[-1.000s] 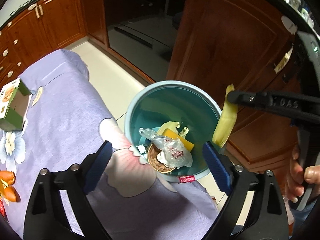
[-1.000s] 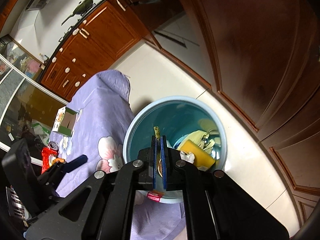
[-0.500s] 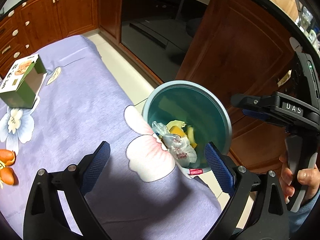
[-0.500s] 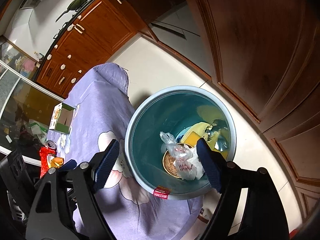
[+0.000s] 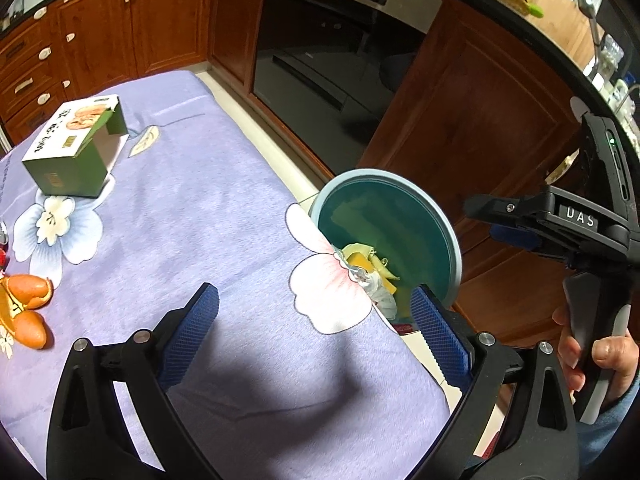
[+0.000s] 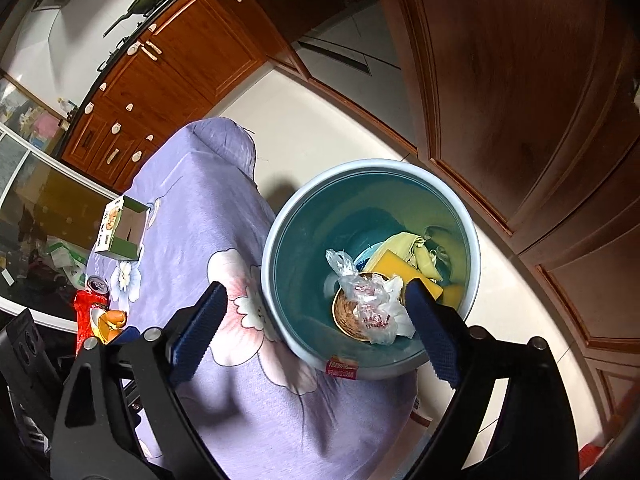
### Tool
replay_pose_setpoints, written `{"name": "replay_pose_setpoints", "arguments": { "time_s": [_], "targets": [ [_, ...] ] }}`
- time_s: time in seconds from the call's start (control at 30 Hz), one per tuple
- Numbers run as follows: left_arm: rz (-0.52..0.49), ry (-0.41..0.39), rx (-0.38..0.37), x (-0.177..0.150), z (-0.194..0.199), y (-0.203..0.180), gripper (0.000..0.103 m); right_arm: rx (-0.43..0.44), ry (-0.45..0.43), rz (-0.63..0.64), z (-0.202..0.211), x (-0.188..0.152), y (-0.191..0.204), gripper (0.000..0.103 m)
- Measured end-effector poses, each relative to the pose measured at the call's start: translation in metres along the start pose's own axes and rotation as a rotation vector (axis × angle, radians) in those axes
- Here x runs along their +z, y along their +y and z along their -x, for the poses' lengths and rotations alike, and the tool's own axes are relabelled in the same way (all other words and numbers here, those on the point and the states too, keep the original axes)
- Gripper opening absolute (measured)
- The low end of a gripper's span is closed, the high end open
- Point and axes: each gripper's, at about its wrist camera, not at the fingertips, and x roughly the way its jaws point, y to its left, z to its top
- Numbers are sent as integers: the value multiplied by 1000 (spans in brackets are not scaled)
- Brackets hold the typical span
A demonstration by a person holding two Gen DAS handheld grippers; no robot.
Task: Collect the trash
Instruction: 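Move both tools back to the table toward the red wrapper and green box, then grasp the red snack wrapper with the left tool while the right tool grasps the green pastry box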
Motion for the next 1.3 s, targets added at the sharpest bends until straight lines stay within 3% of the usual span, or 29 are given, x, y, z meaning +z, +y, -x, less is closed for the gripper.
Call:
{"name": "replay_pose_setpoints", "arguments": {
  "time_s": [0.3, 0.53, 0.83, 1.07, 1.3],
  "targets": [
    [-4, -43, -23, -8, 28, 7, 99, -49, -2, 29, 16, -14, 23, 91],
    [28, -77, -2, -24, 53, 35, 99, -44, 6, 84, 16, -24, 60, 91],
    [128, -128, 112, -40, 92, 126, 99, -7, 81, 213, -16, -39, 146, 91],
    [261, -163, 168, -49, 119, 215, 99, 3, 123, 312, -51, -44, 219, 91],
    [348, -182, 199, -55, 132, 275, 99, 17, 144, 408, -93, -33, 279, 91]
  ]
}}
